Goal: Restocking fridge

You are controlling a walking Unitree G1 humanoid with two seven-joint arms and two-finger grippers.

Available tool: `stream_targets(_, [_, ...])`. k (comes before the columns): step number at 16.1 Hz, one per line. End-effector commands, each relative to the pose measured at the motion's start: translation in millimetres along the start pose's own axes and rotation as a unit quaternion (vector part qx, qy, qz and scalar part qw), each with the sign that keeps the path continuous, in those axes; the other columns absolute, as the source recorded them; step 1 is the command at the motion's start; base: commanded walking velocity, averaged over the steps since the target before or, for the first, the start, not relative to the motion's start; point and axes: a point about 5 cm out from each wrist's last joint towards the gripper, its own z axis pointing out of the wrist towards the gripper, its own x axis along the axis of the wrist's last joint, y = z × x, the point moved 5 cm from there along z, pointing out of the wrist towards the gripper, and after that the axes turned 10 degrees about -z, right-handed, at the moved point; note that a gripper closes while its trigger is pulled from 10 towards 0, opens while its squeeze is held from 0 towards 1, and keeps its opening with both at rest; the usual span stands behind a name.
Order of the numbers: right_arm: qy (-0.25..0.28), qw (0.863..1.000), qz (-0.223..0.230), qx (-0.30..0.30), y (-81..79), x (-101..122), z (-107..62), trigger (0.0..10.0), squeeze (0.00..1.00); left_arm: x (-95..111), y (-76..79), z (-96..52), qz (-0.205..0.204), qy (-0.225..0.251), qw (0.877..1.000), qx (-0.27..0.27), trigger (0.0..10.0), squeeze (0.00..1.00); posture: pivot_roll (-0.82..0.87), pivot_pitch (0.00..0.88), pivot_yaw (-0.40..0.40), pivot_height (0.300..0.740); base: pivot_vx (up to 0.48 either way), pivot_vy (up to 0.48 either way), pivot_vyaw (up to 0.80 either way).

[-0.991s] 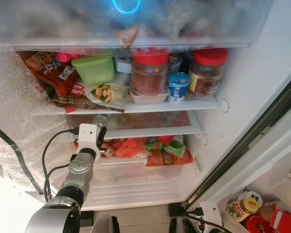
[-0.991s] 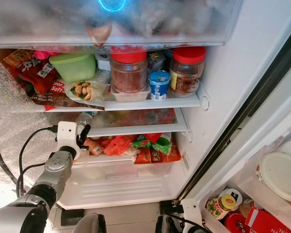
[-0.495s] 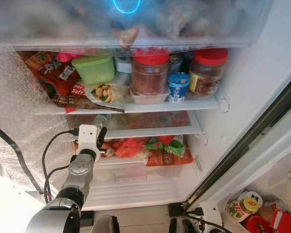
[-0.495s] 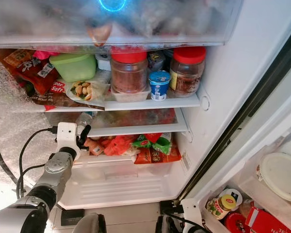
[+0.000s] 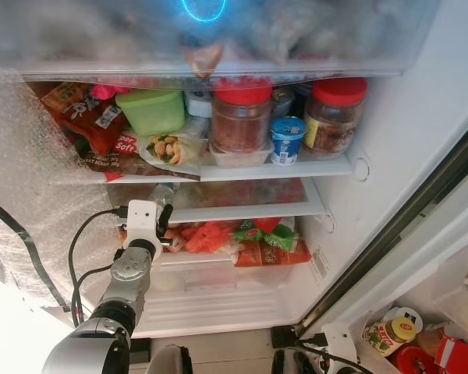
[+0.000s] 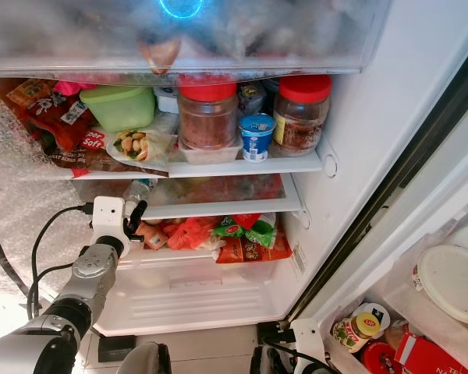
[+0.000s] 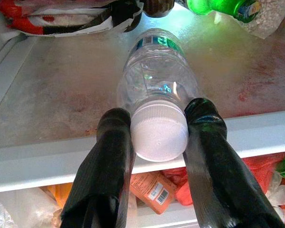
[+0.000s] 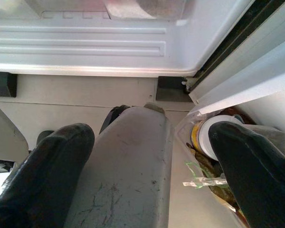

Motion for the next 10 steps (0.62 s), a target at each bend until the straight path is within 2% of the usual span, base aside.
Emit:
stream_targets(1, [-0.054,0.998,0.009,0.003,-5.0,-32.4,-6.1,10.0,0.00,2.8,-0.3,-0.9,-0.008,0.012,1.000,0.003,10.0,0.00,0.01,0.056,-0.026,0.636,0.000,0.000,0.00])
stream_targets(4, [-0.054,0.998,0.009,0.003,-4.7,-32.4,-6.1,10.0,0.00,4.3,0.4,-1.0,-0.004,0.017,1.000,0.001,10.0,0.00,0.01,0.056,-0.026,0.636,0.000,0.000,0.00])
stream_targets(9, [-0.053,0.999,0.009,0.002,-4.6,-32.6,-6.3,10.0,0.00,23.0,8.7,-9.5,-0.002,0.089,0.996,-0.014,10.0,0.00,0.02,0.063,-0.026,0.636,0.000,0.000,0.00])
stream_targets(10, [-0.053,0.999,0.009,0.002,-4.6,-32.6,-6.3,10.0,0.00,23.6,8.8,-10.3,-0.002,0.092,0.996,-0.014,10.0,0.00,0.02,0.063,-0.026,0.636,0.000,0.000,0.00])
